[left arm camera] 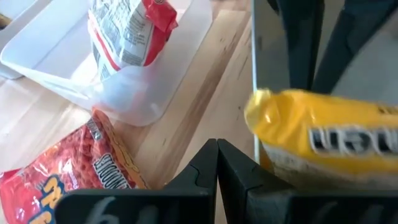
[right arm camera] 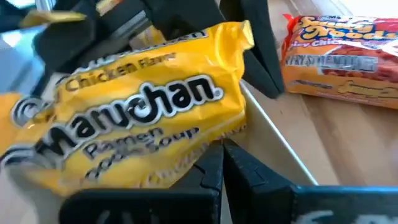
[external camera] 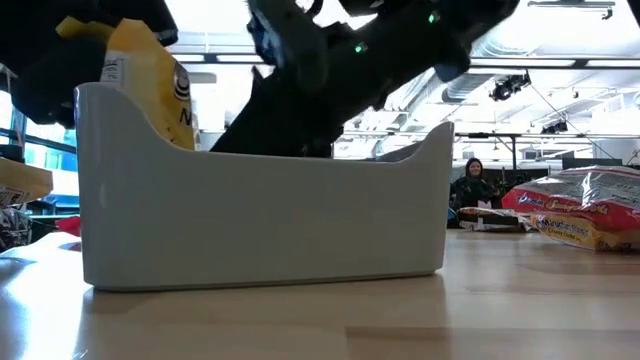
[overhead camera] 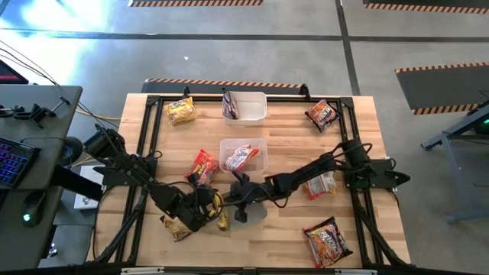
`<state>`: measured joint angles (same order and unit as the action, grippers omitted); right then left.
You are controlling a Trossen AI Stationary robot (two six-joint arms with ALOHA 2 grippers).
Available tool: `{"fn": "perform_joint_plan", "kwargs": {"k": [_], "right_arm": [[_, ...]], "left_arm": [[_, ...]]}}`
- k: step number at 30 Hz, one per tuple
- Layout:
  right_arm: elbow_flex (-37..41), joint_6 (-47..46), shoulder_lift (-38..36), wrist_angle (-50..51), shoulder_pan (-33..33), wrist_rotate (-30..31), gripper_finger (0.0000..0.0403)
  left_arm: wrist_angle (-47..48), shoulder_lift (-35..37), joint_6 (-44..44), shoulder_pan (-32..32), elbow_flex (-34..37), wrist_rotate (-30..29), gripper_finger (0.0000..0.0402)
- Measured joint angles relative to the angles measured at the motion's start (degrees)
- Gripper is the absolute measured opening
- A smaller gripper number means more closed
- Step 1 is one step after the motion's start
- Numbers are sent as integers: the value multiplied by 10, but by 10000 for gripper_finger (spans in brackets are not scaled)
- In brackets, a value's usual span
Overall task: Sort Maruchan noodles
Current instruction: Put the yellow noodle pack into the gray bin, then adjust the orange noodle pack into the transparent bin
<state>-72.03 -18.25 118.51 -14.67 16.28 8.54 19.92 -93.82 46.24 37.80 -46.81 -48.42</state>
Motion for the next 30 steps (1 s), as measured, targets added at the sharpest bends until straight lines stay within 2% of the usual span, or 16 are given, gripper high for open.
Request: {"fn": "perform_joint_plan", "kwargs": {"k": [2, 7, 13, 22, 30], "right_arm": [[0, 10, -20, 35, 1, -1, 0], [0, 35, -83, 199, 2, -3, 0], [0, 18, -117, 354, 7, -86, 0], [0, -26, -118, 391, 44, -161, 0], [0, -48, -136, 382, 79, -149, 0]], "left_arm": [[1, 0, 0, 2, 0, 1, 0], [5, 0, 0, 10, 2, 2, 0], [12, 0, 0, 17, 2, -2, 0], [19, 0, -14, 17, 2, -4, 0], [31, 13, -31, 12, 3, -4, 0]]}}
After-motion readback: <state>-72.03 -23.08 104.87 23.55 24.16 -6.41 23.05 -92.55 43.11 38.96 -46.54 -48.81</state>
